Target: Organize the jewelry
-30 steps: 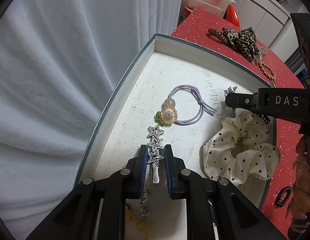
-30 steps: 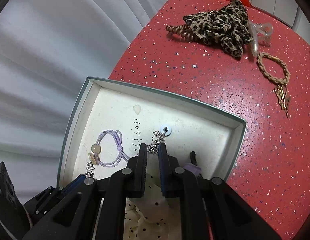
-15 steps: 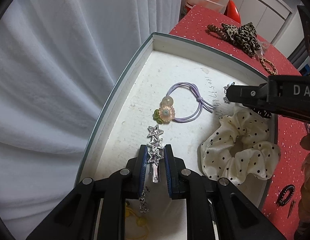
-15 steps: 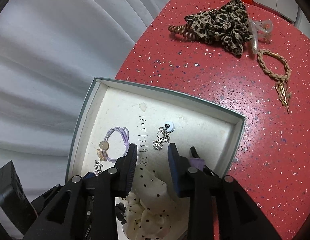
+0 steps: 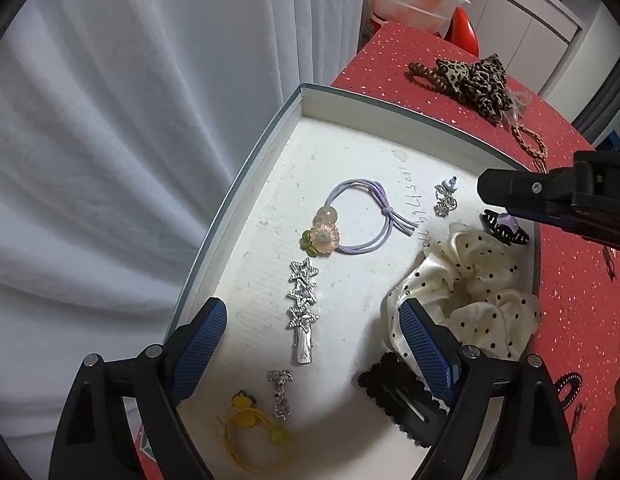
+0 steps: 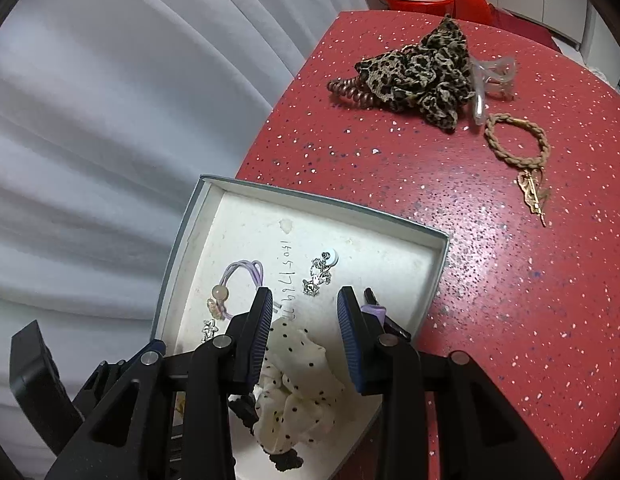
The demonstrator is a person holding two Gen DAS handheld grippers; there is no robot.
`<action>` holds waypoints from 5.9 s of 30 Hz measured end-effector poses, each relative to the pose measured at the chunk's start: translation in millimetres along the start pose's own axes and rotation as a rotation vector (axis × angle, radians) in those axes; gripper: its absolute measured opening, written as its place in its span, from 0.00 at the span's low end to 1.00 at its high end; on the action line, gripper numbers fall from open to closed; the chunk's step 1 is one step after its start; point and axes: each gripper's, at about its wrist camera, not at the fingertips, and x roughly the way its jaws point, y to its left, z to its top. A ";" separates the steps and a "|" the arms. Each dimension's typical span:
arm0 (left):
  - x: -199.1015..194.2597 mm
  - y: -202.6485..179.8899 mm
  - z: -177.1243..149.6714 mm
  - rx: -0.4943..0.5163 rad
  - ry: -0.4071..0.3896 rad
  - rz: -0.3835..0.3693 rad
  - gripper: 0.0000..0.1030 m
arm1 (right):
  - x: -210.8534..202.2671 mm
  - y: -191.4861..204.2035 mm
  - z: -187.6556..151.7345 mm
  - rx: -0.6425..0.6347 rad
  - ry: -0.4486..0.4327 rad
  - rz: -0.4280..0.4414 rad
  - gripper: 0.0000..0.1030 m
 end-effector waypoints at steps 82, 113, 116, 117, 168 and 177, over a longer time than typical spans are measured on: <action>-136.2 37.5 -96.8 0.049 0.078 -0.011 1.00 | -120.9 41.2 -141.6 0.006 0.041 -0.285 1.00; -248.9 7.4 -119.6 -0.009 -0.088 0.024 1.00 | -228.5 55.9 -165.9 -0.108 -0.108 -0.303 1.00; -261.3 6.3 -121.3 -0.022 -0.113 0.030 1.00 | -241.2 59.8 -168.0 -0.126 -0.137 -0.303 1.00; -264.6 6.1 -122.2 -0.027 -0.120 0.033 1.00 | -245.9 61.2 -168.7 -0.132 -0.150 -0.304 1.00; -290.5 16.4 -138.7 -0.079 -0.183 0.078 1.00 | -267.2 84.8 -185.7 -0.188 -0.216 -0.304 1.00; -291.2 16.1 -138.6 -0.080 -0.183 0.078 1.00 | -265.3 85.2 -185.8 -0.190 -0.215 -0.302 1.00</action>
